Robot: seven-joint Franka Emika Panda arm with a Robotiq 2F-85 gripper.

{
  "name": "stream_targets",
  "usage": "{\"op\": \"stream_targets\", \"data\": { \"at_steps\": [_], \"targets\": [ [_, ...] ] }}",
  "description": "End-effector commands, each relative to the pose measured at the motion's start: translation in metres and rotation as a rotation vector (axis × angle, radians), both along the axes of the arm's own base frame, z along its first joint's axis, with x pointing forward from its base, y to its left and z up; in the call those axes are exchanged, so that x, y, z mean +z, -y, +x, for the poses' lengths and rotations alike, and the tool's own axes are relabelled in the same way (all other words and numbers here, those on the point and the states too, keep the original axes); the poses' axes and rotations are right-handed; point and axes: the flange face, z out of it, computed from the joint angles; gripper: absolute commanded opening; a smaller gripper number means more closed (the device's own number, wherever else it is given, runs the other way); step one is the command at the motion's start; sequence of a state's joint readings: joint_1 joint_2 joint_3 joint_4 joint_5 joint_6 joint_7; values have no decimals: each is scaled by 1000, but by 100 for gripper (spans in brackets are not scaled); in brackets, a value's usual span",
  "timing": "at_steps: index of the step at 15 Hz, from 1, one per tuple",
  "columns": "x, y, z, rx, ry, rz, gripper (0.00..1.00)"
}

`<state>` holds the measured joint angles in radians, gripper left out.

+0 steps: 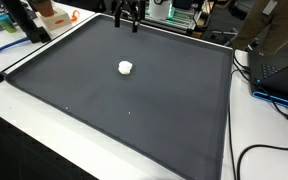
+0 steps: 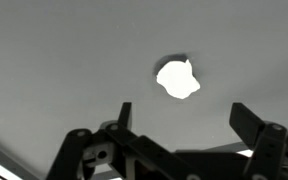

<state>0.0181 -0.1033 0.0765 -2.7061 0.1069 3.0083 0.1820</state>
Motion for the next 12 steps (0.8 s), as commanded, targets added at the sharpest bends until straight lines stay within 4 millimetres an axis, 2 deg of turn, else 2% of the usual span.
{"op": "stream_targets", "data": {
  "at_steps": [1,4,9,12],
  "targets": [
    [-5,1,-1,-1,-10,-2,100],
    [-8,1,-1,-2,-15,-3,100],
    [-35,-9,-3,15,10,-5,100],
    [-46,-7,-3,32,71,-14,100]
  ]
}}
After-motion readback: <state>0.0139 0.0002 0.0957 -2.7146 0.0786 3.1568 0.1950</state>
